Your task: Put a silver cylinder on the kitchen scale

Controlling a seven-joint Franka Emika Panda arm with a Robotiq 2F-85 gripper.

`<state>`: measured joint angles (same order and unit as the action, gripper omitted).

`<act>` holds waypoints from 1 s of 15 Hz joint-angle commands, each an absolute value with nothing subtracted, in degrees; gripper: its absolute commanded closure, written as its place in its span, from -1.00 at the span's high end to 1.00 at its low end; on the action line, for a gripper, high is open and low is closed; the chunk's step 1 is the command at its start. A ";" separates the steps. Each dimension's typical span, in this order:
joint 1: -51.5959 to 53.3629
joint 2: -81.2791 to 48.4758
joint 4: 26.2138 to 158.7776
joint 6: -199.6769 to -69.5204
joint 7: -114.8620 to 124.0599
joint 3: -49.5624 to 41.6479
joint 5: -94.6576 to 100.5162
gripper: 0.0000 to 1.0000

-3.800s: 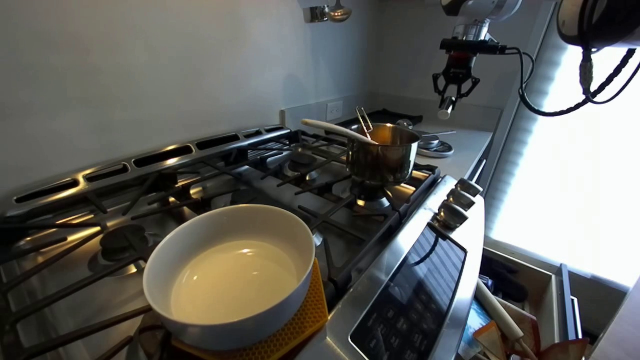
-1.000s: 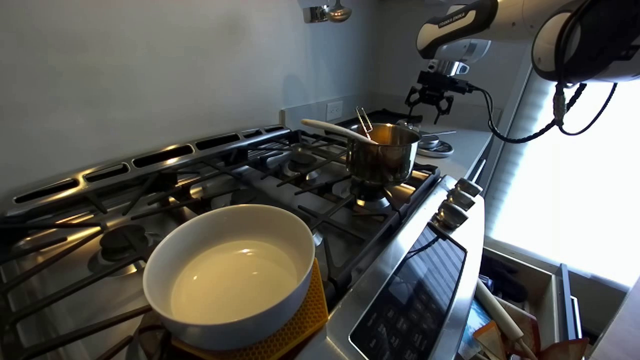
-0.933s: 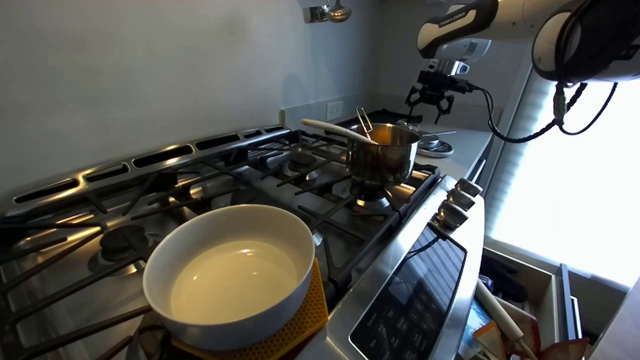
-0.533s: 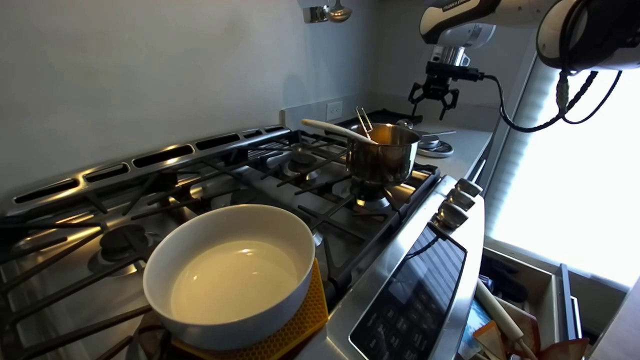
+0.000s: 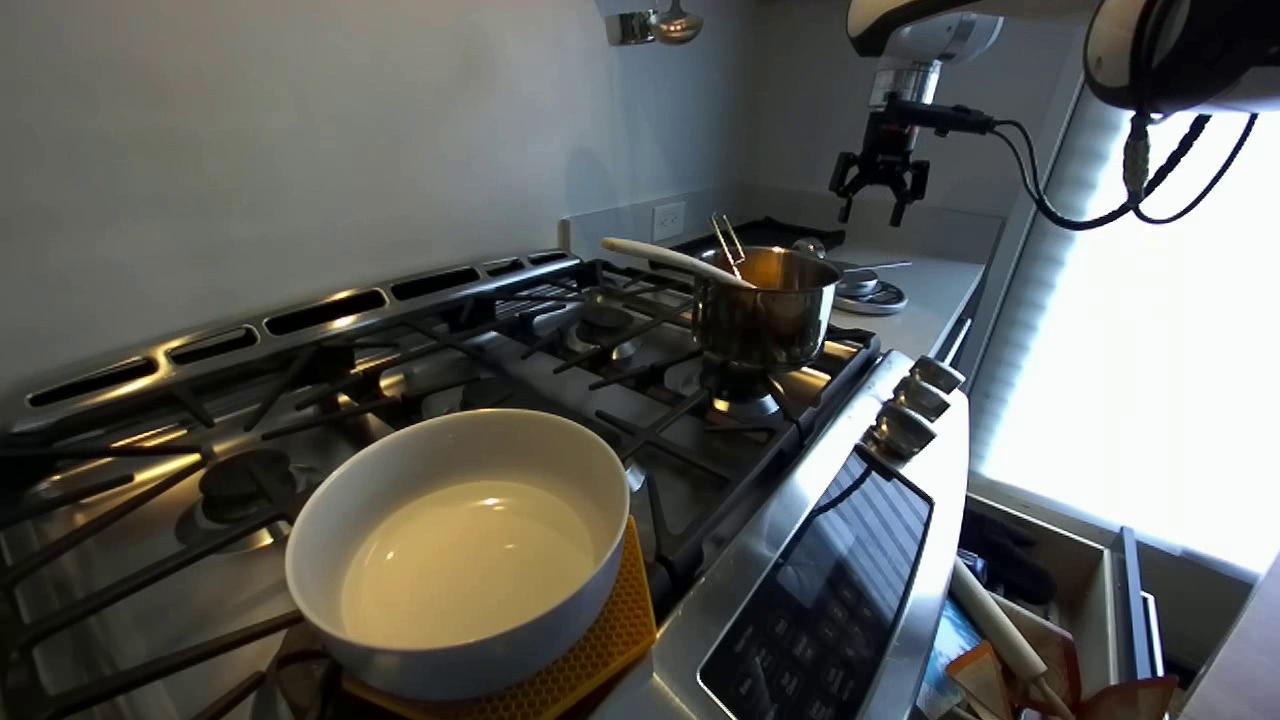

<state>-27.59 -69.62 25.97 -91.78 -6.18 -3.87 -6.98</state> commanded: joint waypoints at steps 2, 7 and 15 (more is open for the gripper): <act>-26.59 -68.83 26.71 -88.56 -6.65 -3.51 -5.54 1.00; -24.87 -69.37 26.16 -89.45 -8.90 -4.44 -3.12 1.00; -22.70 -70.83 25.51 -89.90 -8.45 -4.17 -2.05 1.00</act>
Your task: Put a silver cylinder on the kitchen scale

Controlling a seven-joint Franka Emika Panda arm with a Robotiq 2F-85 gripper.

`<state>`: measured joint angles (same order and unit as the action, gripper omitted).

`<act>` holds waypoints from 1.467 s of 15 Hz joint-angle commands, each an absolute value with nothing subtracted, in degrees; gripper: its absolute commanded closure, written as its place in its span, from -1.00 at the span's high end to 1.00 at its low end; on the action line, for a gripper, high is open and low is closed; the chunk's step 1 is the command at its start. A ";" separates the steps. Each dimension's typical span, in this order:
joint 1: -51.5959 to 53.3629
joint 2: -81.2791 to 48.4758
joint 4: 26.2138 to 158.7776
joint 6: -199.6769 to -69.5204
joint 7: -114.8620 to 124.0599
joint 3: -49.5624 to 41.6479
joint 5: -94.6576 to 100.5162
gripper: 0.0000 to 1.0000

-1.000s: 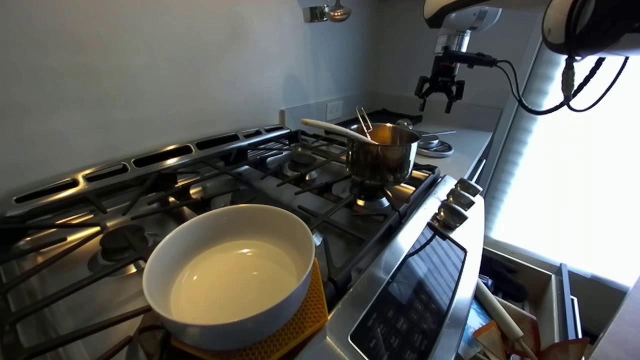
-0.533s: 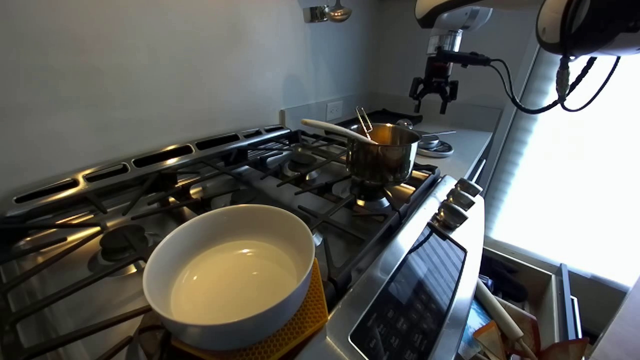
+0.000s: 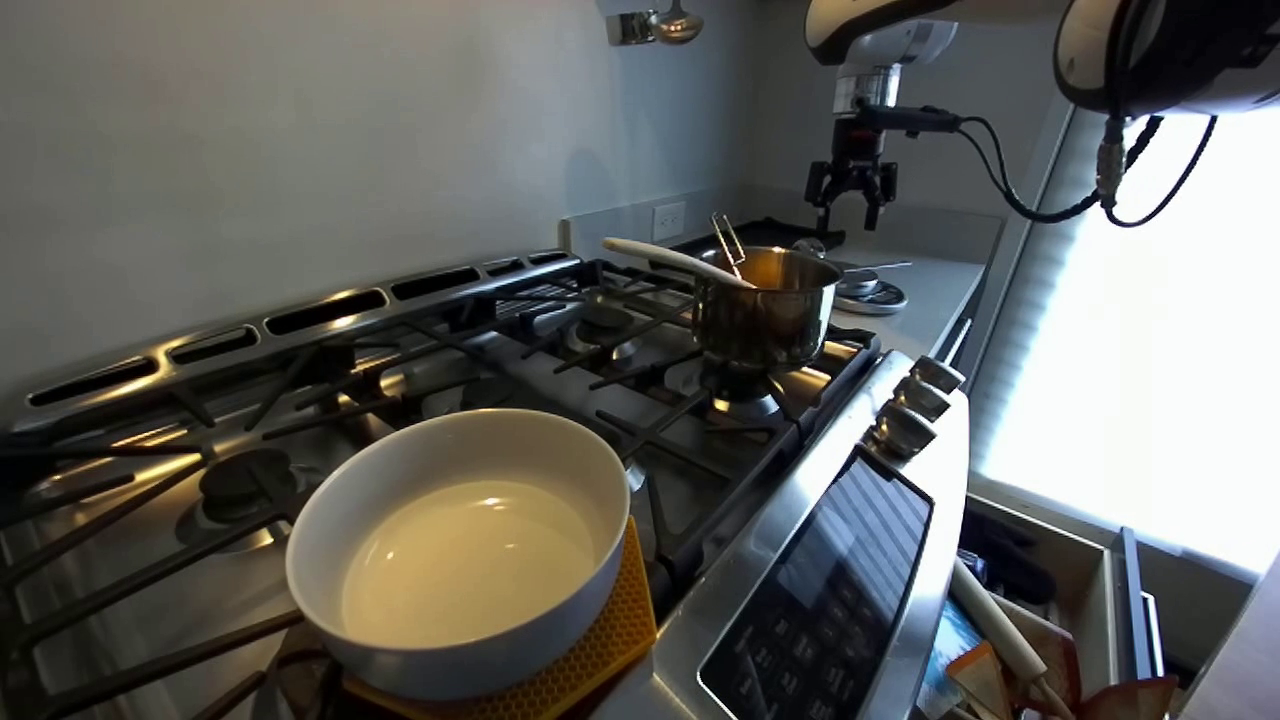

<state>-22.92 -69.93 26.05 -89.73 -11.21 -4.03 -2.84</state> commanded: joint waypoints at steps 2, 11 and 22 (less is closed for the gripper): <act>-23.34 -70.91 25.73 -89.38 -4.75 -3.89 -3.08 1.00; -26.55 -71.54 25.23 -90.37 19.65 -3.73 -6.30 1.00; -31.69 -69.29 27.26 -89.59 23.04 -6.89 -5.41 1.00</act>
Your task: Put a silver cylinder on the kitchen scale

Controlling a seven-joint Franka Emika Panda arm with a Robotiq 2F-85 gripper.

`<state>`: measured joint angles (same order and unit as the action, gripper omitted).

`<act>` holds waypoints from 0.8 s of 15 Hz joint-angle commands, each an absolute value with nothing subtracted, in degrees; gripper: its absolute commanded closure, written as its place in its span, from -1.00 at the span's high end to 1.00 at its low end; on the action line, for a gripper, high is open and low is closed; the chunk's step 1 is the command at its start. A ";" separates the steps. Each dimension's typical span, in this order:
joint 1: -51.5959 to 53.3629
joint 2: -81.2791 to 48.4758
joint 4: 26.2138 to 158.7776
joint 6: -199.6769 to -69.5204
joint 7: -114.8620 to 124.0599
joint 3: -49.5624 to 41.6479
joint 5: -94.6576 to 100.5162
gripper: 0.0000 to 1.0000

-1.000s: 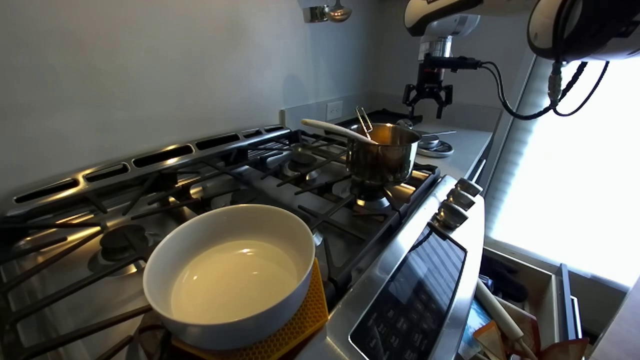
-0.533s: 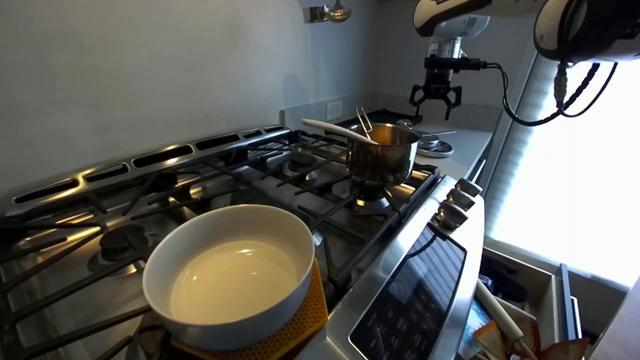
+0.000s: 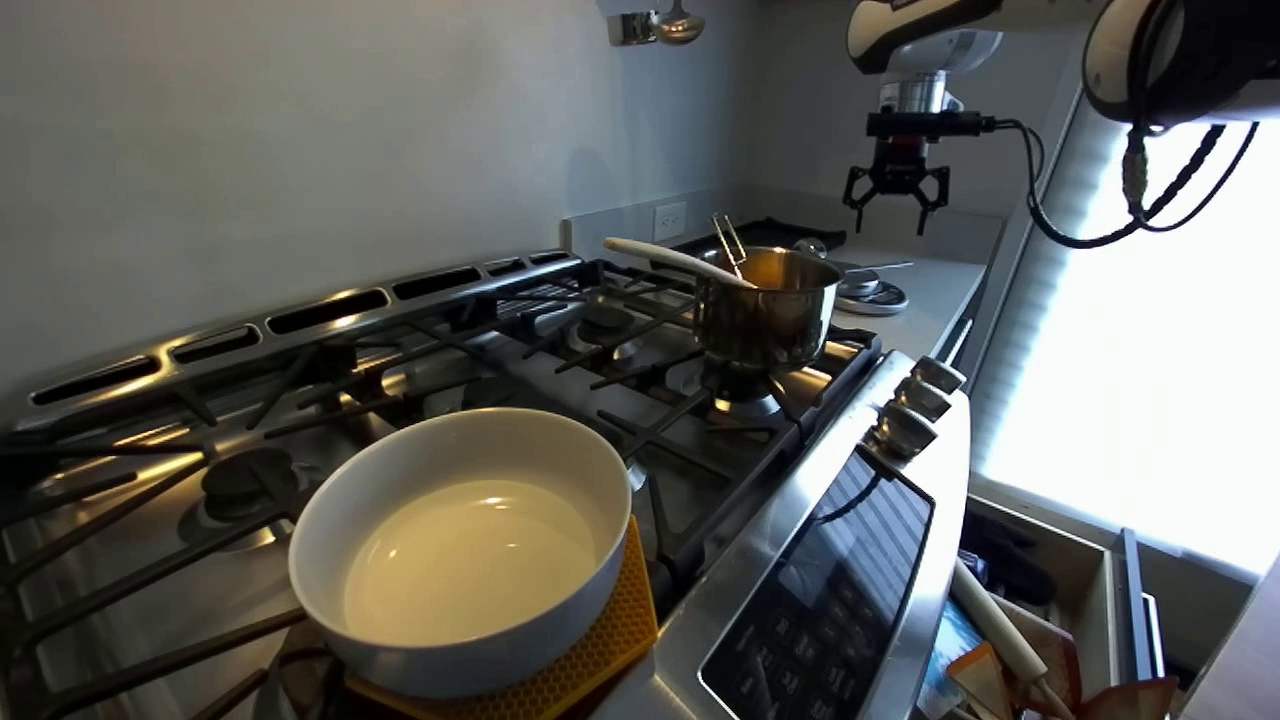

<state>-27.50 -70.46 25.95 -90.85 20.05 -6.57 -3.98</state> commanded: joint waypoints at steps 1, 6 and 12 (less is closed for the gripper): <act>-33.26 -69.33 27.16 -89.06 24.55 -6.84 -6.05 1.00; -40.21 -70.11 26.43 -85.78 31.91 -7.47 -6.55 1.00; -43.88 -70.86 24.89 -85.41 33.14 -7.14 -6.89 1.00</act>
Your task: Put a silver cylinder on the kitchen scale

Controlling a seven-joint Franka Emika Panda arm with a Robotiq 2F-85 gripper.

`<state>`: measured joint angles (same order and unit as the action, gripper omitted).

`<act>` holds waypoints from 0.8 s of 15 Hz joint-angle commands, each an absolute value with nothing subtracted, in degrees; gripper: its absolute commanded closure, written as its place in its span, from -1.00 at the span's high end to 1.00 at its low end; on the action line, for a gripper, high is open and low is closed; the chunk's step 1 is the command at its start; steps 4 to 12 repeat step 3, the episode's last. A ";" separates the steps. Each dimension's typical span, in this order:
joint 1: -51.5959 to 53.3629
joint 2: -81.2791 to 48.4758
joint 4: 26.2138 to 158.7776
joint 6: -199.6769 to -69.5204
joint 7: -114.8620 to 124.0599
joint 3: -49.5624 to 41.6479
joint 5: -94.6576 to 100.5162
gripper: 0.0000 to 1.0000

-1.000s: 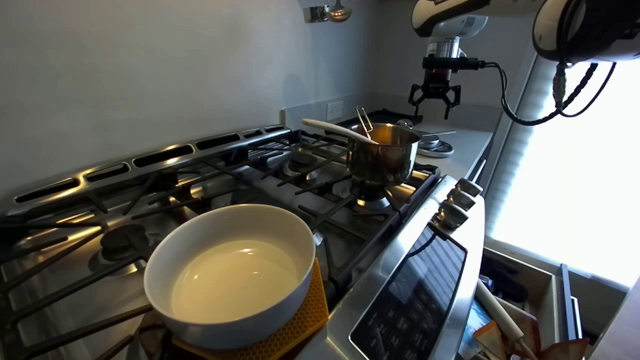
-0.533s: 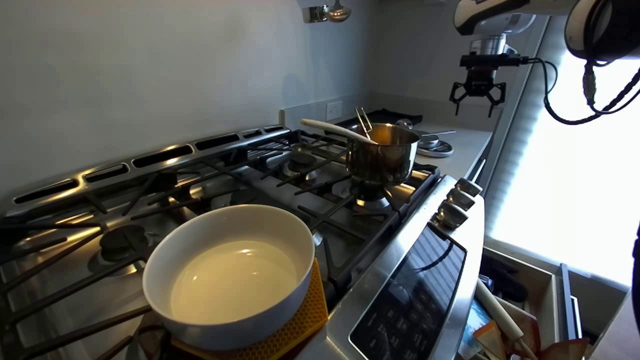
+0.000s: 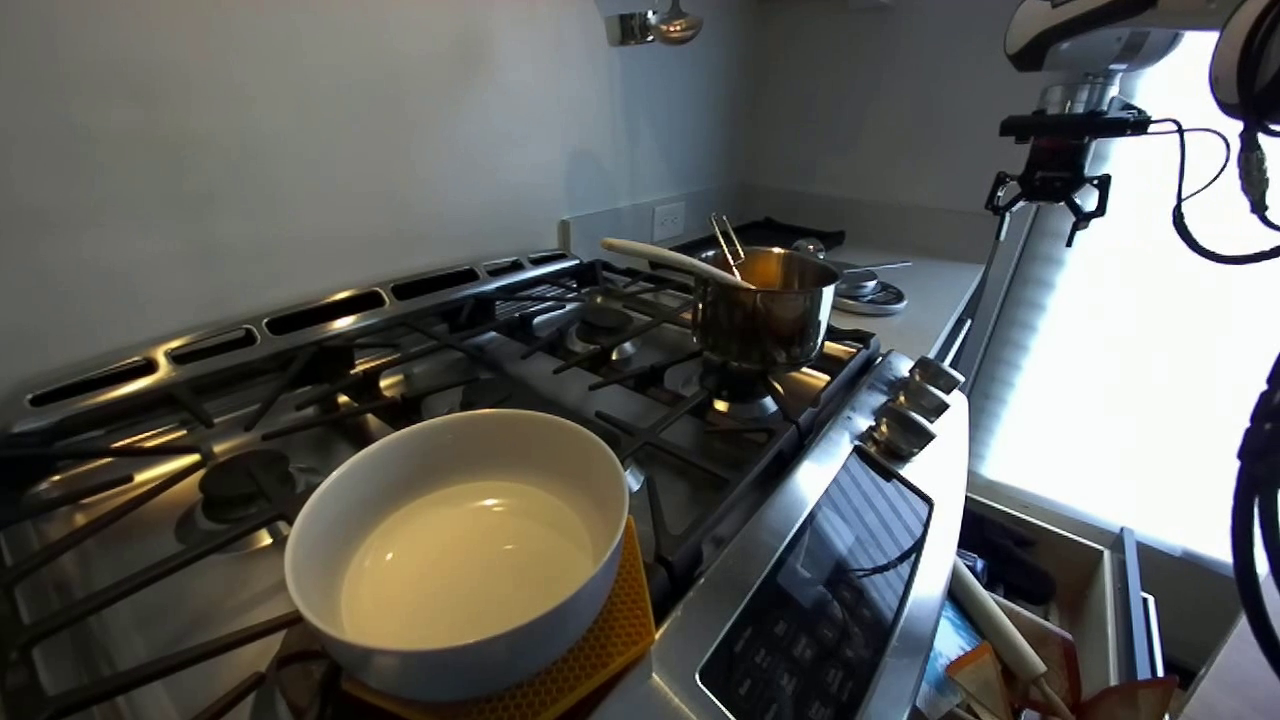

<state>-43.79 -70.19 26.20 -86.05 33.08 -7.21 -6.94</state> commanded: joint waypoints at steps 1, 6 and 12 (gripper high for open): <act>-44.17 -70.85 24.91 -85.42 33.22 -7.08 -7.09 1.00; -44.06 -70.82 24.95 -85.44 33.59 -6.99 -7.22 1.00; -44.06 -70.82 24.95 -85.44 33.59 -6.99 -7.22 1.00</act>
